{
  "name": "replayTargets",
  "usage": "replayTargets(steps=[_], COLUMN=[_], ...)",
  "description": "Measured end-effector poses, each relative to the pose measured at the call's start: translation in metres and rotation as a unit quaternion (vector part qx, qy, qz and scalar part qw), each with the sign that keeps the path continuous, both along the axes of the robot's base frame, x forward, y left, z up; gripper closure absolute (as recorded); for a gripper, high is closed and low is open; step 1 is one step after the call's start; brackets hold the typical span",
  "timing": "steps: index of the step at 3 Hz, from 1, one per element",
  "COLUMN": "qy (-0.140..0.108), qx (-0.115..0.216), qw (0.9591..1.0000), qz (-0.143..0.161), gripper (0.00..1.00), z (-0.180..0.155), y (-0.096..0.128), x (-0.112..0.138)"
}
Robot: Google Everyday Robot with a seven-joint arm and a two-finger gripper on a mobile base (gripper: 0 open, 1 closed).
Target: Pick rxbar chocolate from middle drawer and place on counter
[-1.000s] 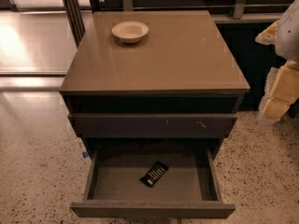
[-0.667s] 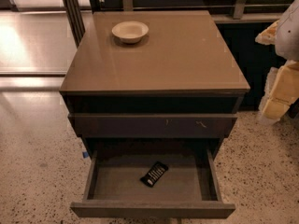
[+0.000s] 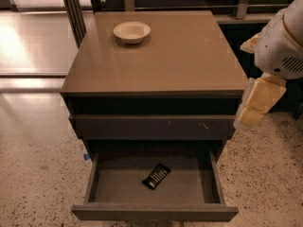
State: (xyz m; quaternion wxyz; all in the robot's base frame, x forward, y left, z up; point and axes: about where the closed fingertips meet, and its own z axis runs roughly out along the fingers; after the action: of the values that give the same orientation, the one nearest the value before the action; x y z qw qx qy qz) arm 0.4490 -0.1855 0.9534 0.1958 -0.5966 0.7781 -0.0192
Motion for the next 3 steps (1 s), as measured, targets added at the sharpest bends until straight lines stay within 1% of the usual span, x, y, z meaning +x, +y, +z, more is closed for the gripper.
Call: replayTargets(steps=[1, 2, 3], qy=[-0.005, -0.005, -0.017], qx=[0.053, 0.124, 0.137], qw=[0.9986, 0.9923, 0.9903], qz=[0.003, -0.006, -0.012], gripper=[0.00, 0.00, 0.00], z=[-0.035, -0.077, -0.076], y=[0.006, 0.016, 0.020], x=[0.018, 0.033, 0.040])
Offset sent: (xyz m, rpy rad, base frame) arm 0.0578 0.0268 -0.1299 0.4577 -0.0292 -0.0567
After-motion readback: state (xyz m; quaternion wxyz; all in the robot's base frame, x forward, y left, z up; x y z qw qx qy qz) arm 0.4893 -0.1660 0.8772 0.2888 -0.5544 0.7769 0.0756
